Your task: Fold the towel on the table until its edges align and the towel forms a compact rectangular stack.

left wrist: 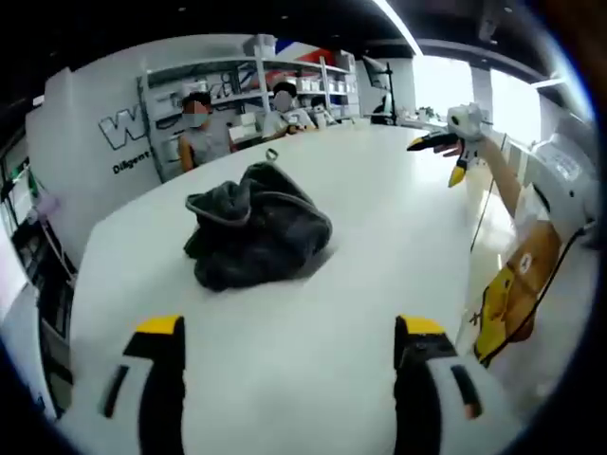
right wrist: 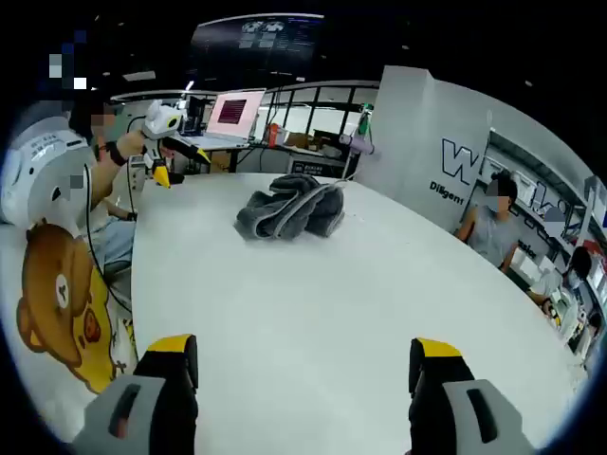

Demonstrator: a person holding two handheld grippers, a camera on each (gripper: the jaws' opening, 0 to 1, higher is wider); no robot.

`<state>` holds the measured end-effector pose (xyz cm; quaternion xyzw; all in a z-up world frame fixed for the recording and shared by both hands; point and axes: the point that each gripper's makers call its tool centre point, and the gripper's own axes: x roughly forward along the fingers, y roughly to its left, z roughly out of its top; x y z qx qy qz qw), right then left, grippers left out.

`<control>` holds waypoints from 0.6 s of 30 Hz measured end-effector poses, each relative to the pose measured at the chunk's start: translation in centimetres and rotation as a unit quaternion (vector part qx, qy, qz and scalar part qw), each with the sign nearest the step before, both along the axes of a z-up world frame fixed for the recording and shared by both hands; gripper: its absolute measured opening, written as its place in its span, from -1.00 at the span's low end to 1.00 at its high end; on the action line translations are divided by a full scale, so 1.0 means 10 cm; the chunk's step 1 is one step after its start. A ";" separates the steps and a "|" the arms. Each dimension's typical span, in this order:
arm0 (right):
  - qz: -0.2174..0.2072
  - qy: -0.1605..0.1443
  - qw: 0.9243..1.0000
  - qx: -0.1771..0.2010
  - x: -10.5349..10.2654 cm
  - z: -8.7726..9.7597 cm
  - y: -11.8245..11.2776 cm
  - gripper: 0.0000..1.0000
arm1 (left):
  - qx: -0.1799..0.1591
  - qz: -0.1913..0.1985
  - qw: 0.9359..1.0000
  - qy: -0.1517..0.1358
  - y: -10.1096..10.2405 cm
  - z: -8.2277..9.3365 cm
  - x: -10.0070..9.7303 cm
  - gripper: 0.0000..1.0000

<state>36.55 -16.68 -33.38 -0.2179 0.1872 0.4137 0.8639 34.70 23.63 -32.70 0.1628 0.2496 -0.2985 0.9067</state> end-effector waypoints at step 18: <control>0.003 0.003 1.000 -0.001 -0.01 -0.02 0.01 0.92 | 0.004 0.000 1.000 0.001 0.01 0.01 -0.01 0.91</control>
